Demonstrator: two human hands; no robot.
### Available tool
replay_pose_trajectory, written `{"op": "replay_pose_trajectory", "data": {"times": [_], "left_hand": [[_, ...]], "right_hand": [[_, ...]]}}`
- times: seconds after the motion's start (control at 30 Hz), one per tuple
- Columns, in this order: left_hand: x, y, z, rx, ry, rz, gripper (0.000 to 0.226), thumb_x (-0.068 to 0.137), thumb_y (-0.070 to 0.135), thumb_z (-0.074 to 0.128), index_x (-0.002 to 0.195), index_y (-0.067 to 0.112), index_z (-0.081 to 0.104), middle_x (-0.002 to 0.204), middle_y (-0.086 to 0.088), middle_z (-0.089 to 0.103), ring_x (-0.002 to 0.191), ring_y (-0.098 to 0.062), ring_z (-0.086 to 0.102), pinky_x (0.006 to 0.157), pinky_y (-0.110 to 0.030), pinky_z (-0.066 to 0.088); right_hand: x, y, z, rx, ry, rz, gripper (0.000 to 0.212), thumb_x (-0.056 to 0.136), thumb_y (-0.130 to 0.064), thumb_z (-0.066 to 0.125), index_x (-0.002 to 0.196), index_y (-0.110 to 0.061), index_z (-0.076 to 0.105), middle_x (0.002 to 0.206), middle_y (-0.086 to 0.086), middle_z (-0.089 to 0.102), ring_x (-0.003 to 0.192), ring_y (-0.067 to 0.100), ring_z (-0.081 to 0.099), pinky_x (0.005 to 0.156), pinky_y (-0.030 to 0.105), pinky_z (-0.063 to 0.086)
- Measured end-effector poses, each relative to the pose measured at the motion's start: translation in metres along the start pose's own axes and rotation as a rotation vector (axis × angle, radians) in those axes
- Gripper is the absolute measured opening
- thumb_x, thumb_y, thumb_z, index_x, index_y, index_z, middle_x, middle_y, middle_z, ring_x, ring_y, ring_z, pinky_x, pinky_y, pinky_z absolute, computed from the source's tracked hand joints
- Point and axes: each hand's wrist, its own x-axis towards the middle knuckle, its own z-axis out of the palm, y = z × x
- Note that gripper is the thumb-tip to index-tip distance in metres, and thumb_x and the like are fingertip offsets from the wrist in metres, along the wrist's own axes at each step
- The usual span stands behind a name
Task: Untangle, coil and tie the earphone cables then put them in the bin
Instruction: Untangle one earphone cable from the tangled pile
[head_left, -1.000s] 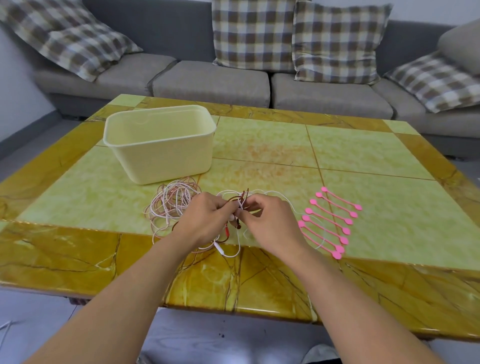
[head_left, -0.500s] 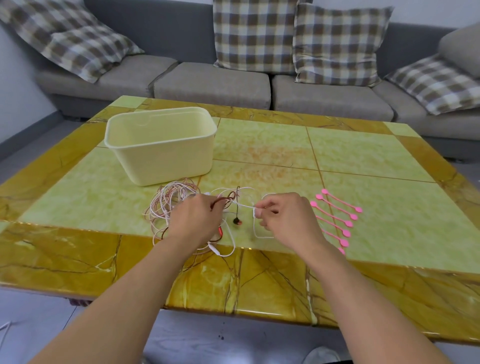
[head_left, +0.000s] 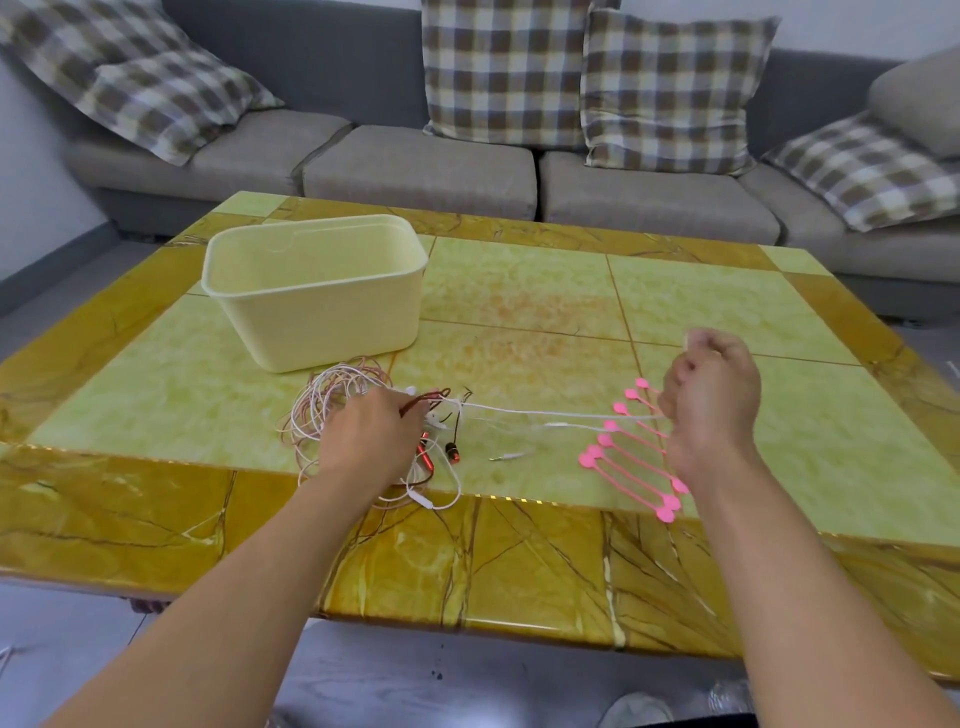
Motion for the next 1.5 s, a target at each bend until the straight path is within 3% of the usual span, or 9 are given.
{"op": "replay_pose_trajectory", "data": {"times": [0.13, 0.27, 0.6, 0.77, 0.87, 1.07, 1.2, 1.4, 1.5], "left_hand": [[0.0, 0.005, 0.0, -0.115, 0.075, 0.006, 0.033, 0.103, 0.039, 0.048, 0.087, 0.021, 0.071, 0.07, -0.001, 0.069, 0.073, -0.027, 0.065, 0.062, -0.035, 0.047], [-0.005, 0.014, -0.001, -0.169, 0.05, 0.157, 0.029, 0.103, 0.033, 0.052, 0.084, 0.023, 0.071, 0.068, 0.011, 0.07, 0.056, -0.005, 0.061, 0.056, -0.027, 0.044], [-0.012, 0.017, 0.005, -0.306, -0.03, 0.22, 0.029, 0.104, 0.029, 0.052, 0.082, 0.02, 0.069, 0.066, 0.012, 0.068, 0.055, -0.002, 0.059, 0.056, -0.029, 0.042], [-0.011, 0.015, 0.003, -0.345, -0.038, 0.188, 0.032, 0.104, 0.03, 0.05, 0.075, 0.027, 0.064, 0.064, 0.009, 0.069, 0.055, -0.005, 0.06, 0.056, -0.032, 0.043], [-0.009, 0.014, 0.001, -0.352, -0.05, 0.156, 0.036, 0.106, 0.031, 0.047, 0.073, 0.027, 0.06, 0.062, 0.005, 0.067, 0.044, -0.005, 0.05, 0.051, -0.029, 0.035], [-0.006, 0.01, 0.002, -0.229, -0.093, 0.189, 0.041, 0.108, 0.042, 0.037, 0.084, 0.025, 0.065, 0.064, 0.001, 0.067, 0.058, -0.014, 0.063, 0.058, -0.031, 0.045], [-0.002, 0.004, 0.003, -0.095, -0.071, 0.129, 0.042, 0.108, 0.041, 0.037, 0.086, 0.017, 0.064, 0.075, -0.007, 0.068, 0.076, -0.029, 0.065, 0.07, -0.04, 0.053], [0.006, -0.006, -0.002, -0.169, 0.032, 0.001, 0.036, 0.107, 0.034, 0.039, 0.097, 0.012, 0.066, 0.087, -0.013, 0.07, 0.085, -0.037, 0.065, 0.076, -0.046, 0.053], [0.006, -0.008, -0.004, -0.244, 0.092, 0.006, 0.035, 0.107, 0.036, 0.04, 0.091, 0.016, 0.064, 0.085, -0.007, 0.07, 0.082, -0.033, 0.066, 0.075, -0.046, 0.054]], "right_hand": [[-0.009, 0.012, -0.001, -0.967, -0.427, -0.165, 0.022, 0.097, -0.052, 0.058, 0.103, -0.034, 0.069, 0.086, -0.011, 0.069, 0.08, 0.014, 0.071, 0.078, 0.034, 0.056], [-0.019, 0.039, 0.014, -1.285, -0.635, -0.298, 0.048, 0.082, -0.073, 0.062, 0.119, -0.042, 0.069, 0.14, -0.009, 0.056, 0.134, 0.017, 0.044, 0.11, 0.04, 0.035], [-0.035, 0.05, 0.045, -0.856, -0.83, -0.266, 0.013, 0.099, -0.034, 0.062, 0.093, -0.029, 0.073, 0.101, -0.018, 0.072, 0.1, 0.002, 0.064, 0.091, 0.032, 0.05], [-0.044, 0.049, 0.05, -0.748, -0.983, -0.142, 0.018, 0.098, -0.047, 0.06, 0.105, -0.032, 0.067, 0.09, -0.012, 0.077, 0.086, 0.02, 0.071, 0.087, 0.04, 0.053], [-0.047, 0.046, 0.052, -0.707, -0.882, -0.267, 0.012, 0.098, -0.035, 0.064, 0.087, -0.034, 0.069, 0.07, -0.01, 0.074, 0.078, 0.033, 0.071, 0.082, 0.048, 0.057], [-0.033, 0.015, 0.043, 0.063, -0.551, -0.2, 0.025, 0.106, -0.016, 0.048, 0.088, -0.021, 0.064, 0.099, -0.001, 0.076, 0.104, 0.023, 0.07, 0.097, 0.046, 0.054], [-0.018, -0.004, 0.031, 0.588, -0.364, 0.005, 0.028, 0.108, -0.014, 0.037, 0.085, -0.017, 0.052, 0.064, -0.001, 0.057, 0.061, 0.019, 0.062, 0.066, 0.033, 0.055], [0.007, 0.003, 0.004, 0.03, 0.19, -0.379, 0.016, 0.103, -0.019, 0.043, 0.089, -0.022, 0.05, 0.061, -0.005, 0.042, 0.047, 0.009, 0.034, 0.047, 0.027, 0.028], [0.003, 0.015, 0.003, -0.37, 0.006, -0.41, 0.014, 0.105, -0.021, 0.045, 0.099, -0.019, 0.057, 0.064, -0.002, 0.049, 0.046, 0.012, 0.036, 0.043, 0.023, 0.031]]}}
